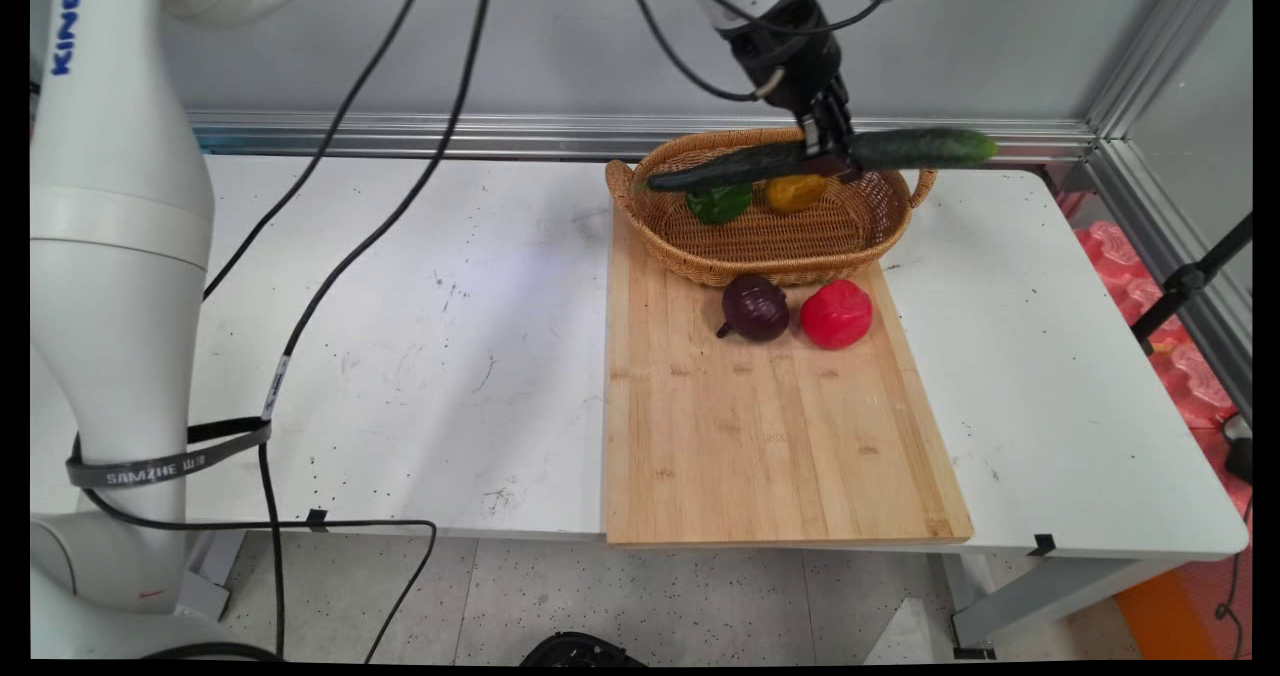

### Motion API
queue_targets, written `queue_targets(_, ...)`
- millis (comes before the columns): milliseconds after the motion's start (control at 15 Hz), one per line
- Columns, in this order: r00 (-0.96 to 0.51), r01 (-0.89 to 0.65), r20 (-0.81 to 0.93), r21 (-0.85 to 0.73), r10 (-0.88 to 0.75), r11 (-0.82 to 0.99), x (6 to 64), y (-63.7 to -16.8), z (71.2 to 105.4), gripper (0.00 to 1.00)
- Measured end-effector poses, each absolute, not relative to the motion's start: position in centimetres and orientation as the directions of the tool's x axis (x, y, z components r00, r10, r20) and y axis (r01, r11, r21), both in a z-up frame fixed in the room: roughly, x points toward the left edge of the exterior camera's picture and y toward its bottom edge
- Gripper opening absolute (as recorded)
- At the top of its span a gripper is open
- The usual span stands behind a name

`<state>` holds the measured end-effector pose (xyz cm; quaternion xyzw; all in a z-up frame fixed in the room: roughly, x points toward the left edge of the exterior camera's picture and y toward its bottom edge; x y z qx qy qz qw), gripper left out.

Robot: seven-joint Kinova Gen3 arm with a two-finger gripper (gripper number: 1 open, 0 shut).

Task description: Place the picked object in the vegetable basket

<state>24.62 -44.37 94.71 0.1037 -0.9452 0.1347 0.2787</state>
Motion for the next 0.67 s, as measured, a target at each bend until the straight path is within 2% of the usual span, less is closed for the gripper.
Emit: queue_targets(667,-0.801,-0.35,0.566,-0.181,-0.194,0.919,22.2,-49.4,88.5,0.0)
